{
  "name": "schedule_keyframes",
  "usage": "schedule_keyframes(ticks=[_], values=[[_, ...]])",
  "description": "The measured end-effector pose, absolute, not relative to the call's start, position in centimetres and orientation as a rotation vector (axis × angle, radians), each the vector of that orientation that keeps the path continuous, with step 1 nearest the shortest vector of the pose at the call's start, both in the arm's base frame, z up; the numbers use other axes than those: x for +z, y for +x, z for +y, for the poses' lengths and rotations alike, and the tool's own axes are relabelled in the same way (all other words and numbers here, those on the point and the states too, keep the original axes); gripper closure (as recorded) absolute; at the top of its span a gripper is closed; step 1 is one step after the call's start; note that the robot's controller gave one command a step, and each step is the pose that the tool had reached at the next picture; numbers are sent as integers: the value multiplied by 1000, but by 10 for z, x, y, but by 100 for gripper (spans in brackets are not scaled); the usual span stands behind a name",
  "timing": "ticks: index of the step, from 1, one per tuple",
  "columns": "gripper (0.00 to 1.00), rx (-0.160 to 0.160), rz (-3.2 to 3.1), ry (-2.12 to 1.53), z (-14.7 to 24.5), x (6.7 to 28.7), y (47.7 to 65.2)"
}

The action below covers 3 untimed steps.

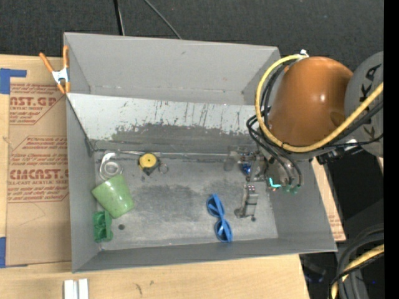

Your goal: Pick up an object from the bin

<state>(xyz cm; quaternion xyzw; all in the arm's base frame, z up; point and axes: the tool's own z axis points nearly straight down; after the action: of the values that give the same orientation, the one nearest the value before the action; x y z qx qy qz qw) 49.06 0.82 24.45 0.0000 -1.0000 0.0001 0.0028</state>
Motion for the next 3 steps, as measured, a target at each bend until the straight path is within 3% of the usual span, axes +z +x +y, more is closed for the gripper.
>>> schedule_keyframes(ticks=[1, 2, 3], values=[[0, 0, -3107, -418, 6, 129, 478], [0, -1, -3090, -562, -1, 67, 491], [100, -2, -3094, -561, -1, 70, 492]])
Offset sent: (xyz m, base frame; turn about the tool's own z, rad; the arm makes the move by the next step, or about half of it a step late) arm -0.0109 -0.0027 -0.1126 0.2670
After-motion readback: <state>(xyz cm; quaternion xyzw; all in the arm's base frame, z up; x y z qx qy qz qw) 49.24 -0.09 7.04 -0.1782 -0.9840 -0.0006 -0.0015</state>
